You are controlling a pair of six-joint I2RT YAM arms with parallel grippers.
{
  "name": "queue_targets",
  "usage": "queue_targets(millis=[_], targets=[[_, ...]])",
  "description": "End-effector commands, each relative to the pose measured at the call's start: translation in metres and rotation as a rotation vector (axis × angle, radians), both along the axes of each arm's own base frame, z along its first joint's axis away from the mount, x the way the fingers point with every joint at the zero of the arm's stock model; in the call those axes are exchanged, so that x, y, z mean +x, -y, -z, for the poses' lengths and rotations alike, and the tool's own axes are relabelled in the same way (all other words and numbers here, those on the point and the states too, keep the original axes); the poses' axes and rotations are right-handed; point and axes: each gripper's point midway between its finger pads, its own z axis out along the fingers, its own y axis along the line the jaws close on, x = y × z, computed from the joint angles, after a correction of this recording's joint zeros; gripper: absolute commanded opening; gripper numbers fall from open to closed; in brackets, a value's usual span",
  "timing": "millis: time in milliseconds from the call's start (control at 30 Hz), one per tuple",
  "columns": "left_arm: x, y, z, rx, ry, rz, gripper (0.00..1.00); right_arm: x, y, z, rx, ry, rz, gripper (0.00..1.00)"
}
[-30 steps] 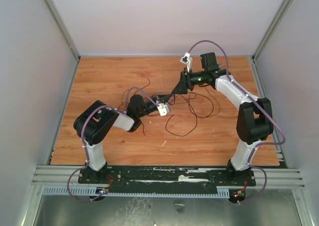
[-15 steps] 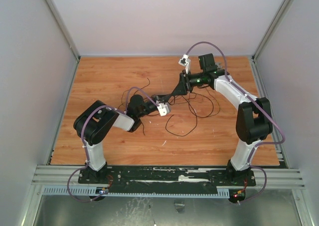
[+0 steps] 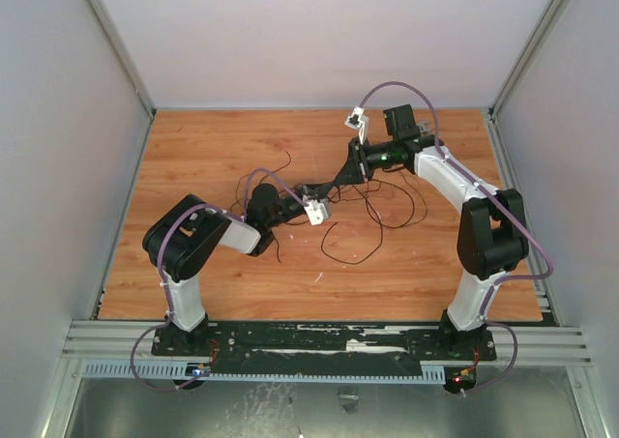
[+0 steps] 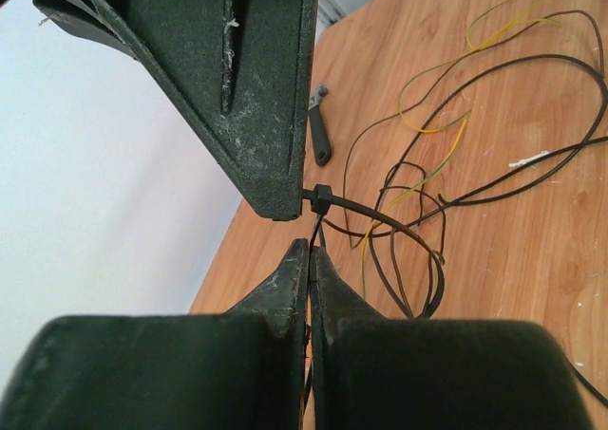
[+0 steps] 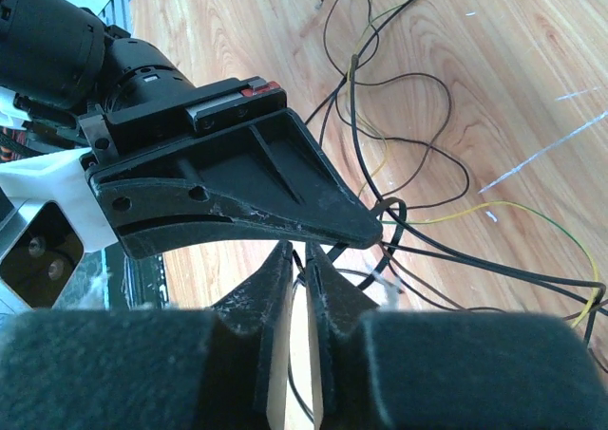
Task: Zip-tie the wires
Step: Tie the cable at the center of the board.
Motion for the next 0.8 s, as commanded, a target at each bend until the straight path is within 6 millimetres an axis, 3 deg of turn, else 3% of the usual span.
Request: queue_targets(millis=[0,100,533,767], targets=[[0.003,0.001,-0.013,-0.037,0.027,0.004,0.0,-0.004,-0.004,0.003,0.015,-0.014,-0.027,0.06],[0.003,0.001,-0.013,-0.036,0.028,0.006,0.0,-0.003,-0.005,-0.001,0.019,-0.009,-0.028,0.0],[-0.005,0.0,-0.006,-0.002,0.051,0.018,0.0,0.031,-0.016,-0.05,0.065,0.08,0.007,0.0],[-0.006,0.0,-0.005,-0.001,0.046,0.019,0.0,0.038,-0.019,-0.061,0.082,0.097,0.01,0.0]])
